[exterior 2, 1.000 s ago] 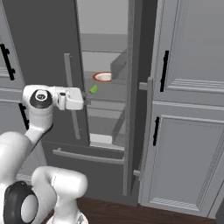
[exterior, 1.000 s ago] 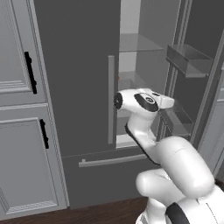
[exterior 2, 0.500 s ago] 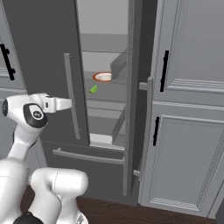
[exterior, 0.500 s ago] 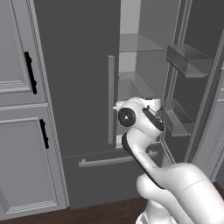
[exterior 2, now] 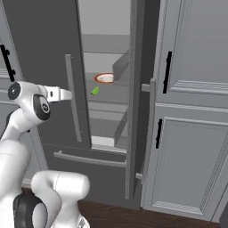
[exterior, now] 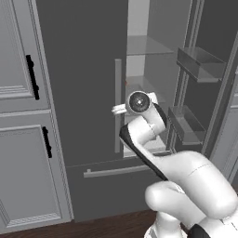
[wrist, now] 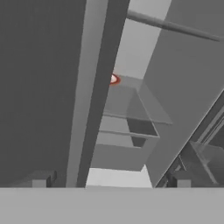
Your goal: Grab a lemon wedge from the fridge and one ice cube from the ice bowl, and put them in the glass of lemonade.
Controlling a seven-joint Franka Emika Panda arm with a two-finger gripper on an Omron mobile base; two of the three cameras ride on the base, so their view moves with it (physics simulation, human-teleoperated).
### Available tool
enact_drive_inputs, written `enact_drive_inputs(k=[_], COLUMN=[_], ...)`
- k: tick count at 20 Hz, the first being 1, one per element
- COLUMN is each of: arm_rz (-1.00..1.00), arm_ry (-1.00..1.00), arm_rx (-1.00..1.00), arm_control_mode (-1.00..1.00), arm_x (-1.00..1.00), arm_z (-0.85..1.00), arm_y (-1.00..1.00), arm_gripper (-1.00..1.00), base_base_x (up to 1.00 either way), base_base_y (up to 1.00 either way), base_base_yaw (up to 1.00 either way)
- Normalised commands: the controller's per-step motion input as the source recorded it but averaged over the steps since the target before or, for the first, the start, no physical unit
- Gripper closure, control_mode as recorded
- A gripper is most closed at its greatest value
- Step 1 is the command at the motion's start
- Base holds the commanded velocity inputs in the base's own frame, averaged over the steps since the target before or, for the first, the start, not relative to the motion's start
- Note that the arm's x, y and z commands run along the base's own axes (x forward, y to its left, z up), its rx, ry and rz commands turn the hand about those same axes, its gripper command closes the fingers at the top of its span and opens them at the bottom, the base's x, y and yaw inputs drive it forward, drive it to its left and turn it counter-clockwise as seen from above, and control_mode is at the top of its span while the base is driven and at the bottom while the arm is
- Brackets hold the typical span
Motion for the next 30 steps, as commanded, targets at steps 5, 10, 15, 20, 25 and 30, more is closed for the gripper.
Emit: enact_drive_inputs(k=[5, 10, 15, 20, 25, 30], arm_rz=[-0.06, -0.06, -0.02, 0.0, 0.0, 0.0], arm_ry=[0.03, 0.17, 0.22, -0.04, -0.17, -0.05], arm_rx=[0.1, 0.06, 0.0, 0.0, -0.02, -0.02], arm_control_mode=[-1.0, -1.0, -1.0, -1.0, -1.0, -1.0], arm_x=[0.7, 0.63, 0.45, 0.24, 0.39, 0.45], arm_z=[-0.01, -0.13, -0.21, -0.35, -0.37, -0.1], arm_y=[0.08, 0.26, 0.33, 0.12, 0.02, 0.0], arm_gripper=[-1.0, -1.0, -1.0, -1.0, -1.0, -1.0], base_base_x=[0.0, 0.0, 0.0, 0.0, 0.0, 0.0], base_base_y=[0.0, 0.0, 0.0, 0.0, 0.0, 0.0], base_base_yaw=[0.0, 0.0, 0.0, 0.0, 0.0, 0.0])
